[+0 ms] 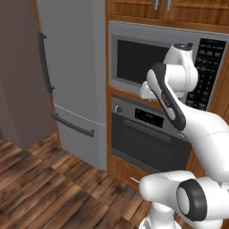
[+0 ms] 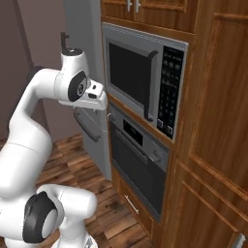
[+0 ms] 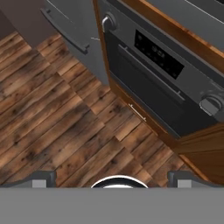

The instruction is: Take the baked cake out of the oven and place it on the plate for cooling. Then close the oven door.

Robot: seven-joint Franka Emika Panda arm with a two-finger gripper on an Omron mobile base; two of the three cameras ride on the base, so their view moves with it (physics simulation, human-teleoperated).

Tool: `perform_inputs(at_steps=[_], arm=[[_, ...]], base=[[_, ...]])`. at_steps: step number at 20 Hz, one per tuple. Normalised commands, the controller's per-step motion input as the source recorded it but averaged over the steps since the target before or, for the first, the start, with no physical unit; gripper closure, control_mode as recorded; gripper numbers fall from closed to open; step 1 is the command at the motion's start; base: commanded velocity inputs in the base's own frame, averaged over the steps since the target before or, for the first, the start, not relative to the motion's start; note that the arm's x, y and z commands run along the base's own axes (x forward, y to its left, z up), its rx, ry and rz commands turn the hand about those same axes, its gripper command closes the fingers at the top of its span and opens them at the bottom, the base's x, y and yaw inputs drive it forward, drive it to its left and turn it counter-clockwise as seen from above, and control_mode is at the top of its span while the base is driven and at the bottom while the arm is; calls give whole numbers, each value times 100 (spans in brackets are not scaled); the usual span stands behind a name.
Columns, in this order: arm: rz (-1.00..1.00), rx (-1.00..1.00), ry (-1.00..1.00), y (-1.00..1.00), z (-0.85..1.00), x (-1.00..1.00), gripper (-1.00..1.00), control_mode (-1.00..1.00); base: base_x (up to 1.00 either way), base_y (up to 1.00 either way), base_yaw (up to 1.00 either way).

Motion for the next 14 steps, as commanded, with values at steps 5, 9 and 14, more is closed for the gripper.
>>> perform_inputs(at_steps=[5,9,14], arm=[[0,0,0,0,0,0,-100,100],[0,0,0,0,0,0,-100,100],[0,0,0,0,0,0,-100,100]], base=[[9,-1,5],[0,-35,3],[0,-39,0]])
